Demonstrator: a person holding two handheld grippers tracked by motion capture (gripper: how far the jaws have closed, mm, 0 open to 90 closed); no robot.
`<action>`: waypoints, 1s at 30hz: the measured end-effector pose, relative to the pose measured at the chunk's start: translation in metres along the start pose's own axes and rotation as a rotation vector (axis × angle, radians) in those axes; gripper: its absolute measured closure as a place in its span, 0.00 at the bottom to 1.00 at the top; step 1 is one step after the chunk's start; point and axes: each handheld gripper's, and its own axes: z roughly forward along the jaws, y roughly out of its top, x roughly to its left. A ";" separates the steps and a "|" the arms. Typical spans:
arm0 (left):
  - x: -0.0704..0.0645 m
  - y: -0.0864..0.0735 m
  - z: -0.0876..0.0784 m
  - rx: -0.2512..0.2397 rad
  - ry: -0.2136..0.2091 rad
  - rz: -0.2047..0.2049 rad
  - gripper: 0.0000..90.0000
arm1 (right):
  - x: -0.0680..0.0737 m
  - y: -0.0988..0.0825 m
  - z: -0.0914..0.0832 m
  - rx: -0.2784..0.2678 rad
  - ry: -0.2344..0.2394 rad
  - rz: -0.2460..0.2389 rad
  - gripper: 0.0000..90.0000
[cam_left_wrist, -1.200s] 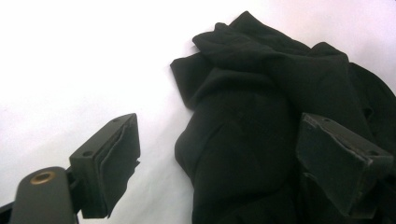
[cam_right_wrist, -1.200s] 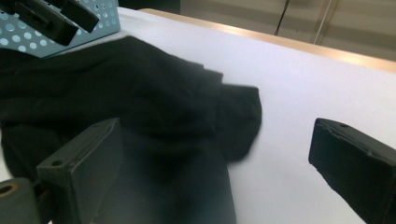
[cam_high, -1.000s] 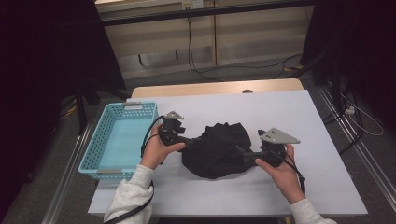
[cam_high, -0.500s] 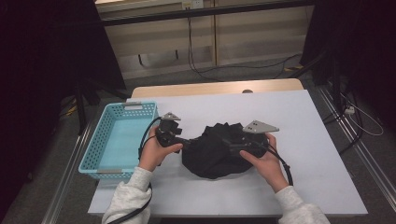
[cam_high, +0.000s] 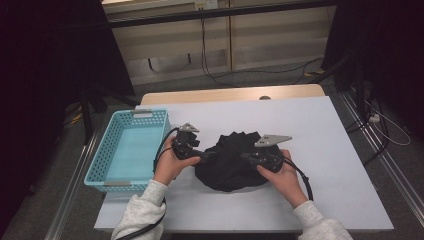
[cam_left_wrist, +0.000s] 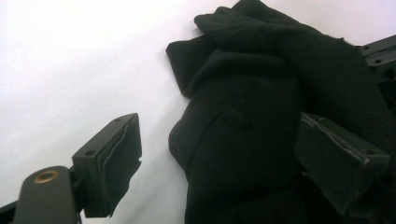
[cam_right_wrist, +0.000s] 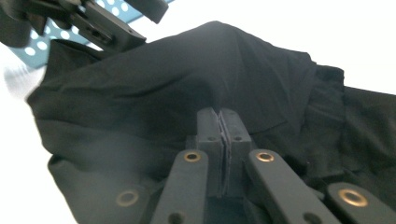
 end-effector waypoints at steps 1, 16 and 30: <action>-0.001 0.000 0.000 -0.005 0.001 -0.001 0.17 | 0.000 0.000 -0.003 -0.004 0.004 -0.001 0.99; -0.014 0.002 0.004 -0.050 -0.001 0.028 0.25 | 0.005 -0.025 -0.049 0.011 -0.011 0.020 1.00; -0.025 0.010 0.020 -0.070 -0.045 0.074 0.36 | 0.026 -0.046 -0.043 0.091 0.036 -0.011 0.73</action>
